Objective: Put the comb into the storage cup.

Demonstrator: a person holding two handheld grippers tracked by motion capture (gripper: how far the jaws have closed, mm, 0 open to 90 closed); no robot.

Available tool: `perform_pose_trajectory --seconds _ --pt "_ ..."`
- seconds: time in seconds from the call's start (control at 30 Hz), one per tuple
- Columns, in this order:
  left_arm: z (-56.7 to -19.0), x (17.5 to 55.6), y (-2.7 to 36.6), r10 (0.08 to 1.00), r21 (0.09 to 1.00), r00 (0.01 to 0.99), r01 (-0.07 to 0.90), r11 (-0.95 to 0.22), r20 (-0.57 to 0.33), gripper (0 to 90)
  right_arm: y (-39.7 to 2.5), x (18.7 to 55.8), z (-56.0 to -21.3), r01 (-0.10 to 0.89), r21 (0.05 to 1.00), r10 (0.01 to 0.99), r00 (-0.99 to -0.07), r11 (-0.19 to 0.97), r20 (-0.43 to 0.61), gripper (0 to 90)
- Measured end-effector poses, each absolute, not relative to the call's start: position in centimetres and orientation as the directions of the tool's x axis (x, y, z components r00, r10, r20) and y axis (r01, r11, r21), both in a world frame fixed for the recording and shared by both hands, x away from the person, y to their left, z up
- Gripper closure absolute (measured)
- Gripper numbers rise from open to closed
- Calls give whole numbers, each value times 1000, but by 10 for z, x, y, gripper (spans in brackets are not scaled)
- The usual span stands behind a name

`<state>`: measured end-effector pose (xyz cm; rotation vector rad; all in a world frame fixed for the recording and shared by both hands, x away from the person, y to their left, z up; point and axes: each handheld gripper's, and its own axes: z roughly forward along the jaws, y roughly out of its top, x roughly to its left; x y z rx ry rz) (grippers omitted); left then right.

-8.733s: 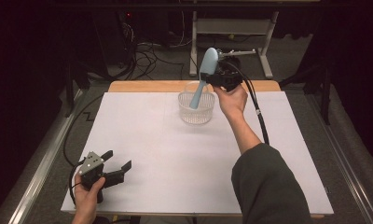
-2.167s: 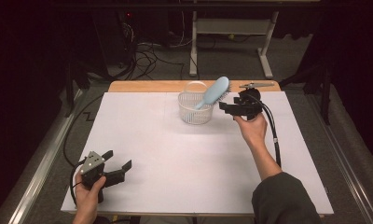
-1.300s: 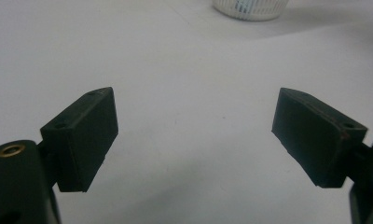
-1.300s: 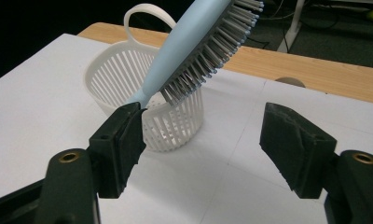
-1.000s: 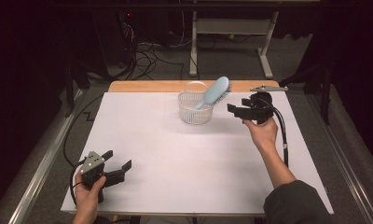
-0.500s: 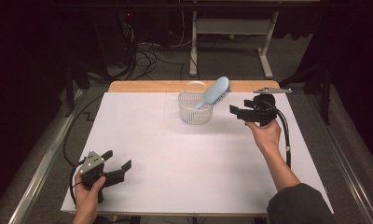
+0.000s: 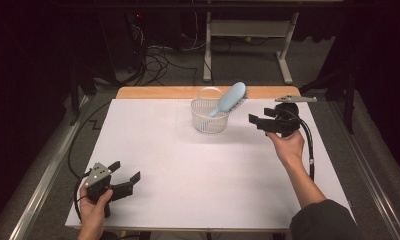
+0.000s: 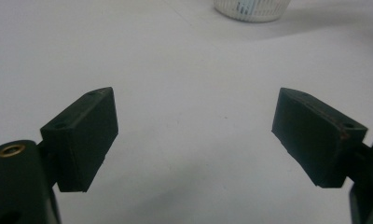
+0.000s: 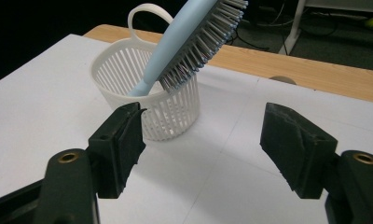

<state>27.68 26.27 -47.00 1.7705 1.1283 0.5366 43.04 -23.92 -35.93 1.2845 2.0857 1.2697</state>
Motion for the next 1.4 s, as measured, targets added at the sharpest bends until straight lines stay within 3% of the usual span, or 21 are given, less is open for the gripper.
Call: perform_pose_trajectory --seconds 1.4 --pt "-470 277 263 870 877 479 461 -138 -115 153 -258 413 -362 498 853 848 -511 160 140 303"
